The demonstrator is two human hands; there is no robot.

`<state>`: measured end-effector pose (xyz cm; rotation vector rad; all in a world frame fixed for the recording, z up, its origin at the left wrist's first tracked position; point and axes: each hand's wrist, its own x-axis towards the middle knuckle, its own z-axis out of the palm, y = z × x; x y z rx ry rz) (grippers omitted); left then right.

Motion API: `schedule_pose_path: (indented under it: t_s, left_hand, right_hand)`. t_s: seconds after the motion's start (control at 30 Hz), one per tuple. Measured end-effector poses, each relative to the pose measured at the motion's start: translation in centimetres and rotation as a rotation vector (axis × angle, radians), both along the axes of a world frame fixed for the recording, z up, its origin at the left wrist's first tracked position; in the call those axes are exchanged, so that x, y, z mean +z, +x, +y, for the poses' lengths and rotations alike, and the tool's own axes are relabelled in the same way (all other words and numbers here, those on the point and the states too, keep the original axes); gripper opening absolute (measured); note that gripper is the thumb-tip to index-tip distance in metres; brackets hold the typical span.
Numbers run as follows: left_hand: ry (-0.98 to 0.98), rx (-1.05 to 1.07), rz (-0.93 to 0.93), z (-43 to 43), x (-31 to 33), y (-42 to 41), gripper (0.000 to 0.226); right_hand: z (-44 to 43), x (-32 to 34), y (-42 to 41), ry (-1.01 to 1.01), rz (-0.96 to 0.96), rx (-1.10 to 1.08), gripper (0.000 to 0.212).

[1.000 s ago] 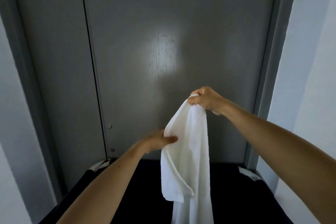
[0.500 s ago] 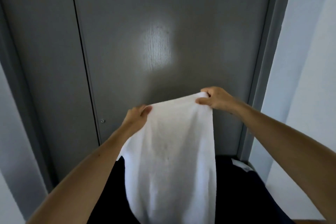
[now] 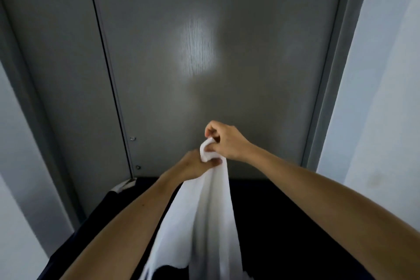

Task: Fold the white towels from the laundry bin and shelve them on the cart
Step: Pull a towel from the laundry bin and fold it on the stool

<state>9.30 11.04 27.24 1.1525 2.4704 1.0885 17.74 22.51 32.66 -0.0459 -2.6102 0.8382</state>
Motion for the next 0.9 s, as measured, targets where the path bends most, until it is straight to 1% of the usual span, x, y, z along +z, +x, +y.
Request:
schedule_pose_path:
  t_s: [0.1, 0.17, 0.2, 0.23, 0.3, 0.37, 0.43, 0.53, 0.57, 0.63, 0.7, 0.77, 0.83, 0.9]
  left_hand:
    - [0.191, 0.090, -0.125, 0.0, -0.4, 0.9, 0.023]
    - [0.313, 0.057, -0.199, -0.2, -0.3, 1.4, 0.017]
    - [0.360, 0.049, -0.207, -0.3, -0.1, 1.7, 0.014]
    - [0.411, 0.060, -0.205, -0.4, 0.2, 1.9, 0.013]
    - [0.551, 0.133, -0.235, -0.5, 0.9, 2.2, 0.016]
    - [0.692, 0.214, -0.323, -0.6, 2.3, 2.1, 0.018]
    - [0.753, 0.231, -0.338, -1.0, 3.6, 2.1, 0.019]
    - [0.757, 0.193, -0.323, -1.5, 4.7, 2.0, 0.025]
    - [0.728, 0.174, -0.297, -1.6, 4.9, 2.0, 0.028]
    - [0.596, 0.152, -0.164, -1.6, 4.9, 1.8, 0.041]
    - [0.442, 0.232, -0.004, -2.1, 5.0, 1.2, 0.049]
    - [0.357, 0.357, 0.100, -3.0, 4.7, 0.5, 0.051]
    - [0.369, 0.438, 0.086, -3.7, 4.3, 0.0, 0.051]
    - [0.470, 0.499, 0.020, -3.9, 4.8, -0.5, 0.050]
  right_hand:
    - [-0.5, -0.9, 0.3, -0.169, 0.112, -0.050, 0.021]
    - [-0.1, -1.7, 0.8, -0.322, 0.097, -0.044, 0.013]
    - [0.1, -2.1, 1.1, -0.392, 0.075, -0.024, 0.011]
    - [0.4, -2.7, 1.4, -0.414, 0.050, -0.011, 0.013]
    - [0.8, -4.5, 1.9, -0.310, -0.038, -0.039, 0.016]
    - [1.4, -7.0, 2.4, -0.191, -0.144, -0.080, 0.026]
    - [2.3, -9.3, 2.9, -0.132, -0.198, -0.149, 0.028]
    - [3.7, -11.0, 3.3, -0.103, -0.213, -0.261, 0.034]
    - [4.0, -11.1, 3.2, -0.093, -0.219, -0.286, 0.036]
    - [4.6, -11.2, 3.1, -0.080, -0.195, -0.337, 0.035]
    - [5.4, -11.0, 3.1, -0.139, -0.130, -0.387, 0.032]
    - [6.0, -10.4, 3.2, -0.199, -0.066, -0.435, 0.033]
    - [6.0, -9.3, 2.9, -0.200, -0.040, -0.474, 0.037]
    - [5.7, -6.8, 2.2, -0.237, 0.050, -0.494, 0.036]
